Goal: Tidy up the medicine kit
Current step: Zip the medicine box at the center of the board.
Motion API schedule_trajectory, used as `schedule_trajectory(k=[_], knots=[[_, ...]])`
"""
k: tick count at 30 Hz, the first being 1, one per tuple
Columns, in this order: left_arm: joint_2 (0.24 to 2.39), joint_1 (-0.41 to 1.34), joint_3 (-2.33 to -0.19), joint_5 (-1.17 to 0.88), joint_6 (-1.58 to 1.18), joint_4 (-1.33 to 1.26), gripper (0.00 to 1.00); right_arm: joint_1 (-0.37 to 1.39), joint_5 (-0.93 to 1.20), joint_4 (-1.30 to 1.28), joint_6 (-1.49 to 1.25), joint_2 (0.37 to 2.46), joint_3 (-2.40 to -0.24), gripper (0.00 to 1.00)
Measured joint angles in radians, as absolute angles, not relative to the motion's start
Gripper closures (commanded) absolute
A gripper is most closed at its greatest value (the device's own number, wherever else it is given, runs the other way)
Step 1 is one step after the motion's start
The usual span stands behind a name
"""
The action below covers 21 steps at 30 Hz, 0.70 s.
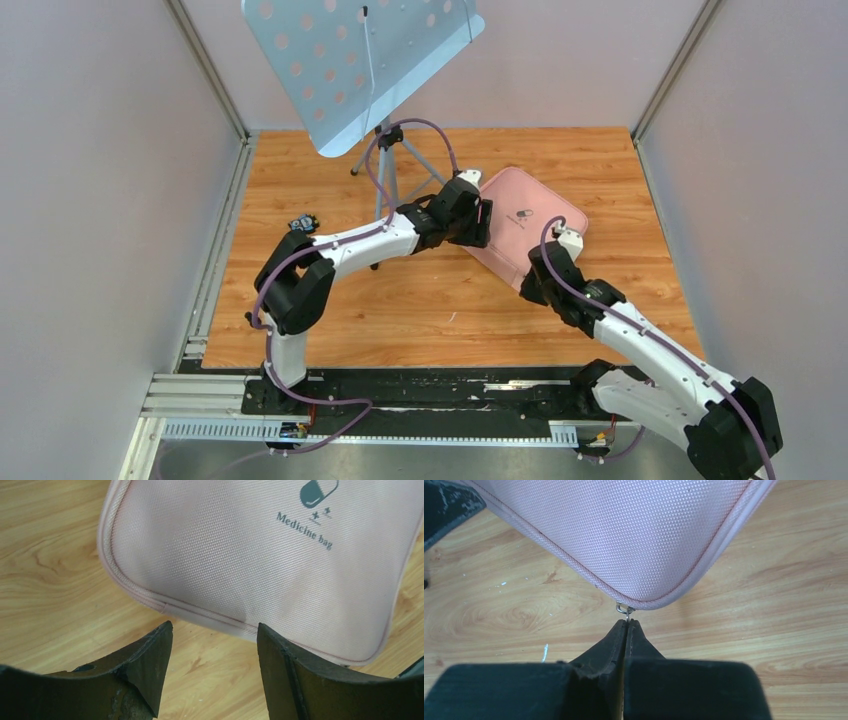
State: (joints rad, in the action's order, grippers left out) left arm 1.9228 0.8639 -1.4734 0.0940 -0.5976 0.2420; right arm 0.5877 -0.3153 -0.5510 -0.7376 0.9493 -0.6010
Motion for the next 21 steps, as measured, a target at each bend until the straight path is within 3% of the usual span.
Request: schedule_trajectory(k=[11,21], knots=[[1.995,0.910,-1.604,0.052,-0.608,0.279,0.32,0.588,-0.352,-0.597,-0.770,0.930,-0.609,1.00],[1.955,0.913,-1.549,0.110,-0.720,0.309,0.32,0.587,-0.388,-0.634,-0.807,0.908,-0.609,1.00]])
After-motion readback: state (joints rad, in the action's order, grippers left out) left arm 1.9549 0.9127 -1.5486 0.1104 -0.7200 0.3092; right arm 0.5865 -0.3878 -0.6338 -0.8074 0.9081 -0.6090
